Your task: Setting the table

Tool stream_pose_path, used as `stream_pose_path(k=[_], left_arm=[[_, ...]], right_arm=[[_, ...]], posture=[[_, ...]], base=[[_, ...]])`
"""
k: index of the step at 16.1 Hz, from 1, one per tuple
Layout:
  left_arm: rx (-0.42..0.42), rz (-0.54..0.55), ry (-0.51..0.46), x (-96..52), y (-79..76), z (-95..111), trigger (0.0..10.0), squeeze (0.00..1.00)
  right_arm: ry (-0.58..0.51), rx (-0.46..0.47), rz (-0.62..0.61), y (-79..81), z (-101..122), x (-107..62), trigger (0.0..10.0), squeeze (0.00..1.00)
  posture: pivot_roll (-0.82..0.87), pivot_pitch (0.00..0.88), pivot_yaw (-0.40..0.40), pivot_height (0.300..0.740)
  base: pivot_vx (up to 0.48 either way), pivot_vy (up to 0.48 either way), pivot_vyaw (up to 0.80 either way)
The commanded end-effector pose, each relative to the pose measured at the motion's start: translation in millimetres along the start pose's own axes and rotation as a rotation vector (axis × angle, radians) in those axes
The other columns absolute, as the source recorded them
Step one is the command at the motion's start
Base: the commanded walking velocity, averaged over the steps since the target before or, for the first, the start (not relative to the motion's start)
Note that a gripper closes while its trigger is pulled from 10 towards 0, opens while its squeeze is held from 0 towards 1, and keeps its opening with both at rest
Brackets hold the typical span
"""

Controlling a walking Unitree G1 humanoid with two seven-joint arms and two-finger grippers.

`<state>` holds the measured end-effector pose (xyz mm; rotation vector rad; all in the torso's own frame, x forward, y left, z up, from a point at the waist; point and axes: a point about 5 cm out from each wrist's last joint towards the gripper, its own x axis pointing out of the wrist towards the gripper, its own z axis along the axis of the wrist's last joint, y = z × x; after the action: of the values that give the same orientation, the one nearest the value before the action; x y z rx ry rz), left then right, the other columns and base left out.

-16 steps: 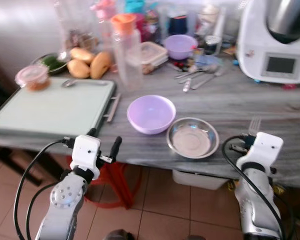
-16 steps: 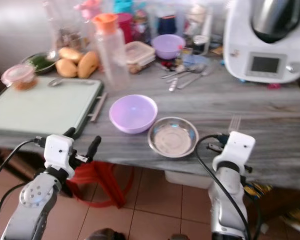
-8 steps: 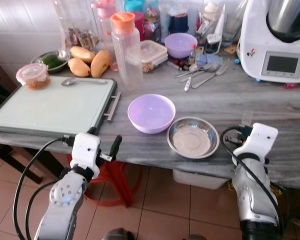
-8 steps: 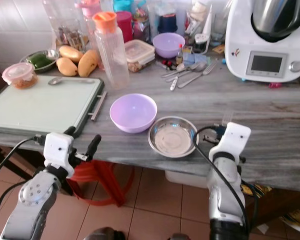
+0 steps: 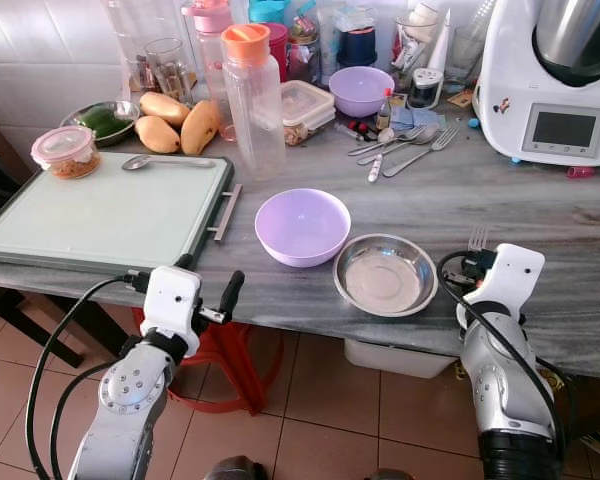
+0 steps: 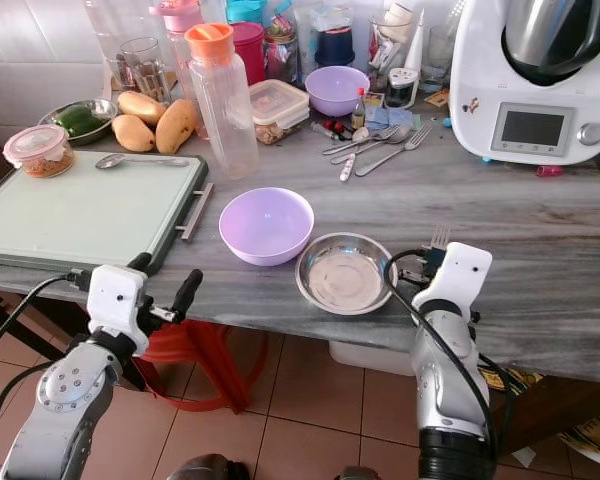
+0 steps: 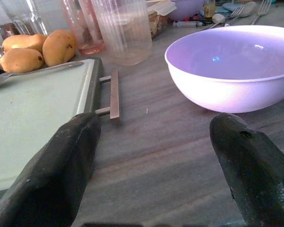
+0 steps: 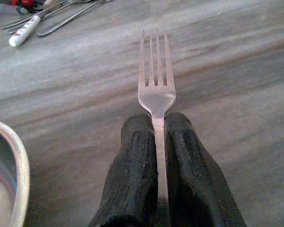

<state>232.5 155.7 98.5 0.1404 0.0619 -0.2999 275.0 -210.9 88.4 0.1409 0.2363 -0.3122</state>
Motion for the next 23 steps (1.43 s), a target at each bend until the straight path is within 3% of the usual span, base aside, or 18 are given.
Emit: stream_pose_path(k=[1, 6, 23], left_arm=[[0.004, 0.0, -0.003, -1.2, 1.1, 2.3, 10.0, 0.0], [0.007, 0.006, 0.003, -0.4, 1.8, 1.9, 10.0, 0.0], [0.009, -0.002, 0.011, 1.2, 1.1, 1.2, 10.0, 0.0]], right_arm=[[0.048, 0.011, 0.024, 4.9, -6.9, 1.1, 10.0, 0.0], [0.146, -0.039, 0.052, -0.2, -21.4, 0.0, 10.0, 0.0], [0.248, -0.163, 0.147, -2.8, -36.0, -3.9, 10.0, 0.0]], posture=[[-0.02, 0.0, 0.07, 0.74], [-0.02, 0.0, 0.07, 0.74], [-0.02, 0.0, 0.073, 0.74]], base=[[0.0, 0.0, 0.0], [0.0, 0.0, 0.0], [0.0, 0.0, 0.0]])
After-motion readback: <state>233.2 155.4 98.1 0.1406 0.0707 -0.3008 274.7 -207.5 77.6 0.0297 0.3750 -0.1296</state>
